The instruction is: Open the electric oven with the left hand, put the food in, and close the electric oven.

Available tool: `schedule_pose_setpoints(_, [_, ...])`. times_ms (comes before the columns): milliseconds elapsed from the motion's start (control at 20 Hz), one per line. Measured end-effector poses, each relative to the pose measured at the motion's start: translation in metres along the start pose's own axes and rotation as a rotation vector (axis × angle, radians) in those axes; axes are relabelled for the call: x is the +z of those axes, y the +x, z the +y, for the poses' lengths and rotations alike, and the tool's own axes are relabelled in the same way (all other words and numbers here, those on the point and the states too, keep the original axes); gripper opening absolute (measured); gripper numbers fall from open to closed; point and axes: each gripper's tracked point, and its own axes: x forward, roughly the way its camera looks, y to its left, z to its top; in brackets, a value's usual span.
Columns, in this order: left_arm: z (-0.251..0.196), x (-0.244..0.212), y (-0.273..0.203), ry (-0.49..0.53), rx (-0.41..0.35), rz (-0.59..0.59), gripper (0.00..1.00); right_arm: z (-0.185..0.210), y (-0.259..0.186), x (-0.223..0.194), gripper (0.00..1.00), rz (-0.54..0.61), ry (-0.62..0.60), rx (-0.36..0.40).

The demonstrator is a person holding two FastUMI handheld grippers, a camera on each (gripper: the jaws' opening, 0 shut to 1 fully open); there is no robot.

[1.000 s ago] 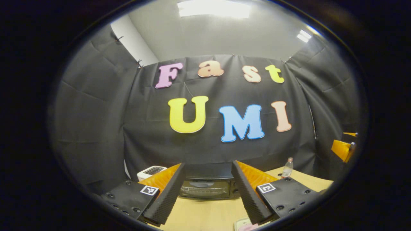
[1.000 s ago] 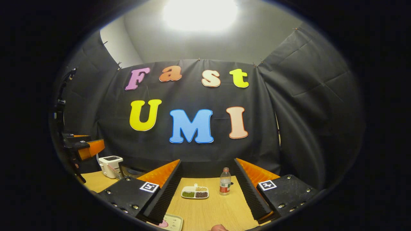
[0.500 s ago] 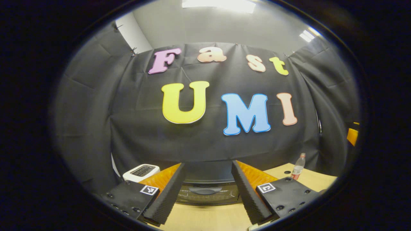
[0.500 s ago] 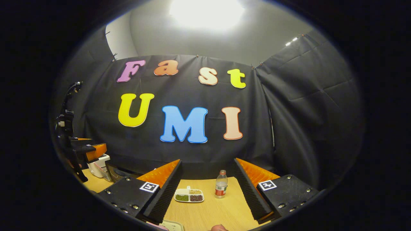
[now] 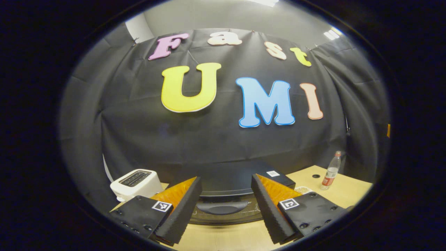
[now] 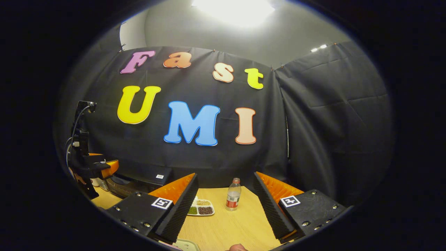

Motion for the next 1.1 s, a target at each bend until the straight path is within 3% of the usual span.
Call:
schedule_pose_setpoints(250, [0.001,-0.039,0.033,-0.021,-0.01,0.053,1.0,-0.002,-0.001,0.004,0.96,-0.003,-0.05,-0.045])
schedule_pose_setpoints(500, [0.011,-0.062,0.048,-0.014,0.026,0.085,1.0,-0.012,-0.006,0.003,0.97,0.011,-0.072,-0.082])
schedule_pose_setpoints(550, [0.012,-0.068,0.049,-0.014,0.03,0.094,0.96,-0.014,-0.007,0.005,0.97,0.008,-0.067,-0.088])
schedule_pose_setpoints(650, [0.014,-0.082,0.053,-0.015,0.04,0.129,1.0,-0.019,-0.01,0.004,0.97,0.008,-0.067,-0.098])
schedule_pose_setpoints(750, [0.011,-0.081,0.054,0.012,0.041,0.1,1.0,-0.027,-0.011,0.003,0.97,0.013,-0.064,-0.105])
schedule_pose_setpoints(800, [0.011,-0.083,0.051,0.012,0.046,0.108,0.91,-0.029,-0.012,0.003,0.96,0.017,-0.059,-0.107])
schedule_pose_setpoints(900, [0.009,-0.086,0.044,-0.004,0.044,0.109,1.0,-0.037,-0.013,0.003,0.97,0.019,-0.045,-0.114])
schedule_pose_setpoints(1050, [0.008,-0.087,0.027,0.0,0.047,0.105,0.96,-0.045,-0.015,0.008,0.97,0.002,-0.026,-0.115])
schedule_pose_setpoints(1100, [0.007,-0.091,0.021,0.0,0.053,0.116,1.0,-0.046,-0.015,0.008,0.97,0.0,-0.027,-0.112])
